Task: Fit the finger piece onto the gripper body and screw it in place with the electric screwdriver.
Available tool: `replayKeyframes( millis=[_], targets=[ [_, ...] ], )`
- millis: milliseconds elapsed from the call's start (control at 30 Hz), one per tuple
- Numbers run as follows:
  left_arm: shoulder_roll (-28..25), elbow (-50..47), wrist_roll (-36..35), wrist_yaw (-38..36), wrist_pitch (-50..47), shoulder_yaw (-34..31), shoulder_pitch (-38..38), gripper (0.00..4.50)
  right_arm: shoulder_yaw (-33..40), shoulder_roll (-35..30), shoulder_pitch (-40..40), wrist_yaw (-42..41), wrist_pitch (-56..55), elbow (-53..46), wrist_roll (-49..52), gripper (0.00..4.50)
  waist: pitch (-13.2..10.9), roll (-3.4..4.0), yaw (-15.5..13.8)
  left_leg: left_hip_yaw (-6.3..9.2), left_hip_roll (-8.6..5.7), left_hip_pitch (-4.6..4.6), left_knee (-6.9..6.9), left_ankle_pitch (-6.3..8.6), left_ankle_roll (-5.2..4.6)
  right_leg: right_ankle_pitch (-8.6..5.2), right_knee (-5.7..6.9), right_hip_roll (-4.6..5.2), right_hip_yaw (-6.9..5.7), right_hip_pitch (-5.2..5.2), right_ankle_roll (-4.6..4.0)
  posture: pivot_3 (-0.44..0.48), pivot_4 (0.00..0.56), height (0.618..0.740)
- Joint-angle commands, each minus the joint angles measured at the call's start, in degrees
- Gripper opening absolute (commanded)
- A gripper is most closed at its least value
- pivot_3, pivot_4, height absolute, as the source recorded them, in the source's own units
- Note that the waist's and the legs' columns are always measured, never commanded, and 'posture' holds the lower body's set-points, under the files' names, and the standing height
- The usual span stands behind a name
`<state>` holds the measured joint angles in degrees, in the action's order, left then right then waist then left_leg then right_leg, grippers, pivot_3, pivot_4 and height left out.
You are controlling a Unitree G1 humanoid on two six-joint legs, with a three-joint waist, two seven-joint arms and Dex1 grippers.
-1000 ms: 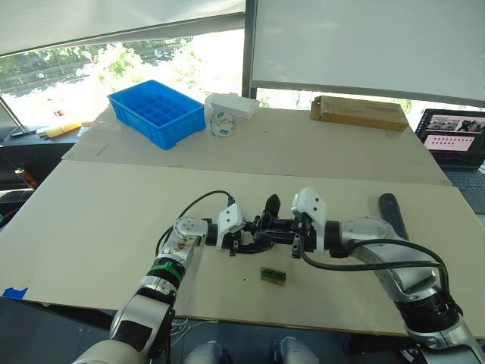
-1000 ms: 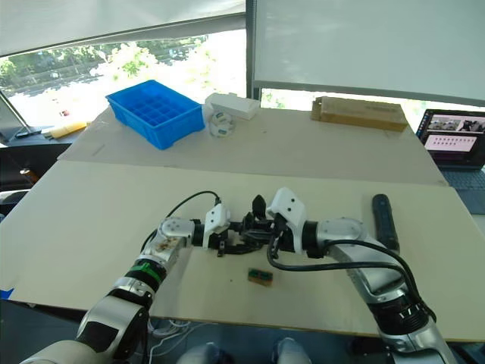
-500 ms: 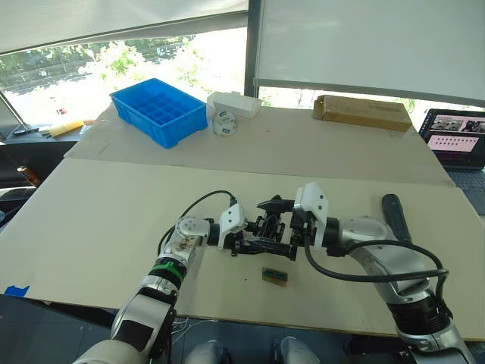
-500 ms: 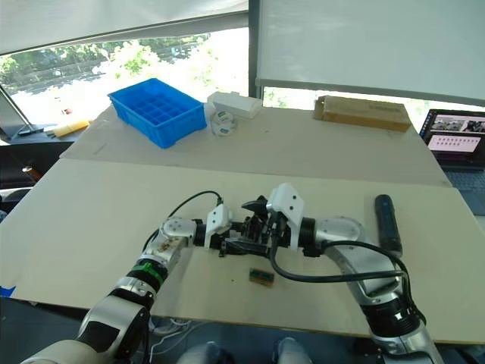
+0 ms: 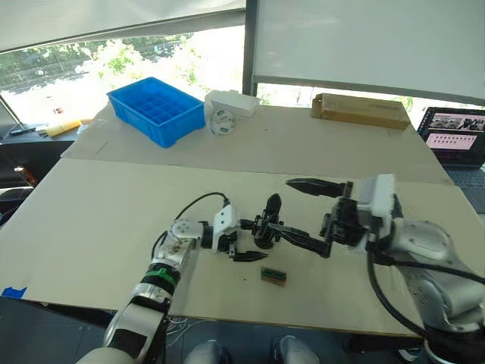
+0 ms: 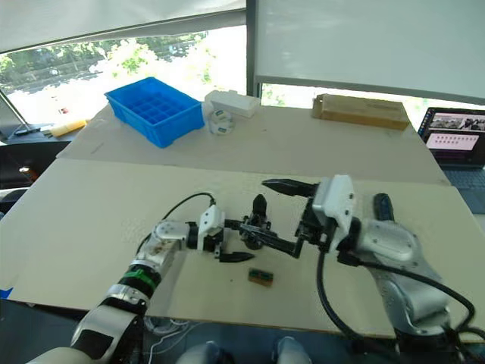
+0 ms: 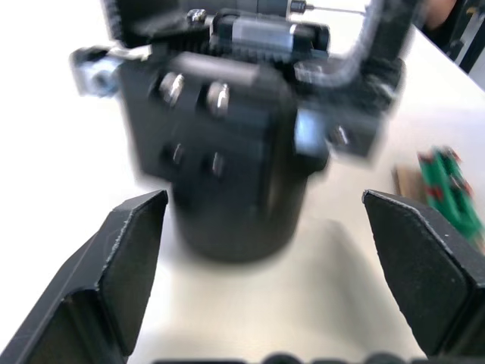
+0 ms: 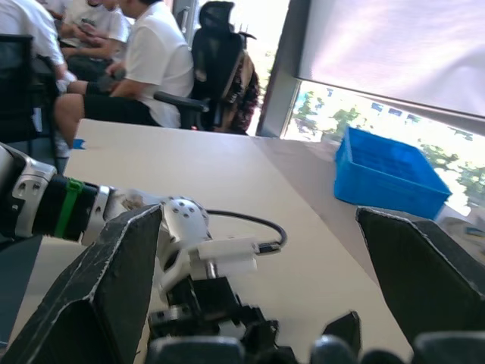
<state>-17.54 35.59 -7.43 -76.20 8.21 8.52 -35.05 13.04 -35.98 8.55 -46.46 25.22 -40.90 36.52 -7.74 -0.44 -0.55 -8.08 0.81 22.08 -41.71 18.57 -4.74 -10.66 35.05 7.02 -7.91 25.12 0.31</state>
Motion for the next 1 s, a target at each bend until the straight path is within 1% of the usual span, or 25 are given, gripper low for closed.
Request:
replayKeyframes(
  millis=[33,133,200,267,300,333,400,433,500,533,600,633,733,767,833,867,900,933,1000],
  targets=[
    [-4.01,-4.68,-2.81,-1.28,-2.57,-2.29,1.68,4.46,9.22,-1.4,-4.83,3.72,1.89,-4.49,5.11,4.5,0.0,0.01,0.11,0.0,0.01,-0.02,0.0,0.0,0.0,0.0,0.01,0.0,0.01,-0.01,0.0,0.0,0.15,0.74],
    [-9.36,-6.11,-6.64,-2.96,-6.45,-6.3,3.7,4.46,20.55,-1.3,-16.88,4.21,2.04,-6.72,5.78,4.5,-0.01,0.01,-0.34,0.01,-0.01,-0.05,-0.01,0.0,0.0,0.0,0.01,0.01,0.05,-0.08,0.01,0.0,0.15,0.74],
    [-11.96,-7.78,-10.2,-5.4,-7.47,-9.02,5.12,4.46,27.09,1.12,-24.91,4.99,0.81,-7.43,5.66,4.5,-0.02,0.0,-0.44,0.06,-0.01,0.0,0.0,0.0,0.0,-0.04,0.0,0.01,0.12,-0.06,0.06,0.0,0.15,0.74],
    [-13.4,-9.39,-12.71,-6.4,-8.08,-10.97,6.02,4.46,31.31,3.66,-31.13,5.3,-0.63,-7.97,5.86,4.5,-0.02,0.01,-0.46,0.07,-0.01,0.0,0.01,0.01,0.0,-0.06,-0.01,-0.05,0.13,-0.06,0.08,0.0,0.15,0.74],
    [-13.77,-10.07,-13.39,-6.22,-8.64,-11.56,6.32,4.46,32.64,4.64,-33.36,5.16,-1.33,-8.07,5.92,4.5,-0.04,0.03,-0.53,0.04,-0.02,-0.02,0.0,0.01,0.0,-0.06,0.01,-0.05,0.12,-0.07,0.09,0.0,0.15,0.74],
    [-14.66,-11.27,-14.28,-6.21,-9.66,-12.36,6.65,4.46,34.31,7.46,-37.34,4.8,-3.11,-7.68,4.96,4.5,-0.04,0.04,-0.58,0.05,-0.03,-0.03,0.0,0.0,0.0,-0.07,0.0,-0.04,0.12,-0.11,0.12,0.0,0.15,0.74],
    [-16.11,-14.46,-16.43,-6.37,-11.61,-13.94,7.29,4.46,36.82,14.26,-45.41,3.9,-7.43,-5.58,2.86,4.5,-0.04,0.05,-0.87,0.06,-0.03,-0.09,0.0,0.01,0.01,-0.16,-0.02,-0.04,0.24,-0.16,0.24,0.0,0.15,0.74],
    [-16.63,-16.49,-17.82,-6.57,-12.6,-14.66,7.48,4.46,37.66,17.91,-49.06,3.78,-9.45,-3.96,2.13,4.5,-0.05,0.06,-0.83,0.1,-0.01,-0.13,0.02,0.03,0.03,-0.38,-0.01,-0.07,0.32,-0.19,0.48,0.0,0.15,0.74],
    [-16.89,-19.88,-20.13,-7.25,-13.26,-15.42,7.58,4.46,37.69,21.99,-53.35,4.49,-11.89,-2.12,0.39,4.5,-0.1,0.14,-0.66,0.08,0.0,-0.17,0.12,0.07,0.12,-0.46,0.03,-0.06,0.48,-0.14,0.54,0.0,0.15,0.74],
    [-17.19,-21.83,-20.86,-7.9,-13.91,-15.04,7.59,4.46,37.11,22.73,-54.24,5.77,-12.64,-1.73,-1.65,4.5,-0.11,0.16,-0.49,0.04,-0.01,-0.21,0.15,0.1,0.18,-0.47,0.05,-0.06,0.57,-0.12,0.55,0.0,0.15,0.74],
    [-17.22,-24.92,-22.15,-7.76,-15.98,-14.39,7.42,4.46,35.71,22.63,-53.88,8.33,-13.66,-1.48,-5.09,4.5,-0.16,0.25,0.15,-0.03,-0.02,-0.24,0.15,0.3,0.51,-0.48,0.03,-0.04,0.71,-0.1,0.59,0.0,0.15,0.74],
    [-17.09,-26.33,-22.9,-7.41,-17.45,-14.09,7.24,4.46,35.04,22.06,-52.99,9.76,-13.49,-1.5,-6.13,4.5,-0.16,0.25,0.48,-0.15,-0.02,-0.31,0.15,0.3,0.52,-0.47,0.04,-0.05,0.83,-0.1,0.6,0.0,0.15,0.74],
    [-16.62,-29.26,-23.66,-6.66,-19.17,-13.03,6.74,4.46,33.96,18.26,-49.28,12.92,-10.6,-0.92,-6.58,4.5,-0.19,0.3,0.93,-0.2,-0.02,-0.48,0.19,0.31,0.56,-0.47,0.1,-0.05,0.91,-0.14,0.59,0.0,0.15,0.74],
    [-16.33,-30.08,-23.98,-6.11,-19.72,-12.89,6.34,4.46,34.04,15.69,-47.47,14.68,-6.5,-0.49,-4.41,4.5,-0.2,0.32,0.94,-0.23,-0.02,-0.53,0.2,0.3,0.58,-0.46,0.15,-0.06,0.95,-0.14,0.58,0.0,0.15,0.74],
    [-15.4,-32.27,-25.49,-4.39,-21.78,-12.95,5.03,4.46,33.94,7.36,-40.92,17.6,3.48,2.27,0.94,4.5,-0.21,0.32,0.97,-0.25,-0.02,-0.6,0.31,0.25,0.63,-0.46,0.19,-0.07,0.96,-0.15,0.48,0.0,0.15,0.74],
    [-15.03,-33.03,-26.07,-3.66,-22.64,-12.98,4.53,4.46,33.85,4.06,-38.21,18.43,7.47,3.51,3.48,4.5,-0.26,0.29,1.04,-0.26,-0.02,-0.6,0.32,0.19,0.55,-0.34,0.19,-0.07,0.97,-0.15,0.27,0.0,0.15,0.74],
    [-14.79,-33.94,-26.6,-3.18,-23.51,-12.86,4.23,4.46,32.65,-0.44,-34.99,20.17,13.07,5.96,3.25,4.5,-0.32,0.28,1.05,-0.26,-0.02,-0.6,0.3,0.12,0.43,-0.17,0.18,-0.05,0.97,-0.16,-0.01,0.0,0.15,0.74],
    [-14.63,-34.53,-26.87,-2.84,-24.07,-12.71,4.08,4.46,31.81,-3.46,-32.95,21.53,17.05,7.67,3.04,4.5,-0.33,0.3,0.99,-0.26,-0.02,-0.59,0.31,-0.02,0.19,-0.13,0.15,-0.03,0.96,-0.14,-0.08,0.0,0.15,0.74],
    [-14.28,-36.32,-27.02,-1.7,-25.01,-12.16,3.62,4.46,28.66,-9.06,-24.92,23.22,23.67,14.24,3.44,4.5,-0.35,0.26,0.7,-0.25,-0.01,-0.6,0.4,-0.05,0.18,-0.15,0.14,0.04,0.95,-0.13,-0.15,0.0,0.15,0.74]
  ],
)
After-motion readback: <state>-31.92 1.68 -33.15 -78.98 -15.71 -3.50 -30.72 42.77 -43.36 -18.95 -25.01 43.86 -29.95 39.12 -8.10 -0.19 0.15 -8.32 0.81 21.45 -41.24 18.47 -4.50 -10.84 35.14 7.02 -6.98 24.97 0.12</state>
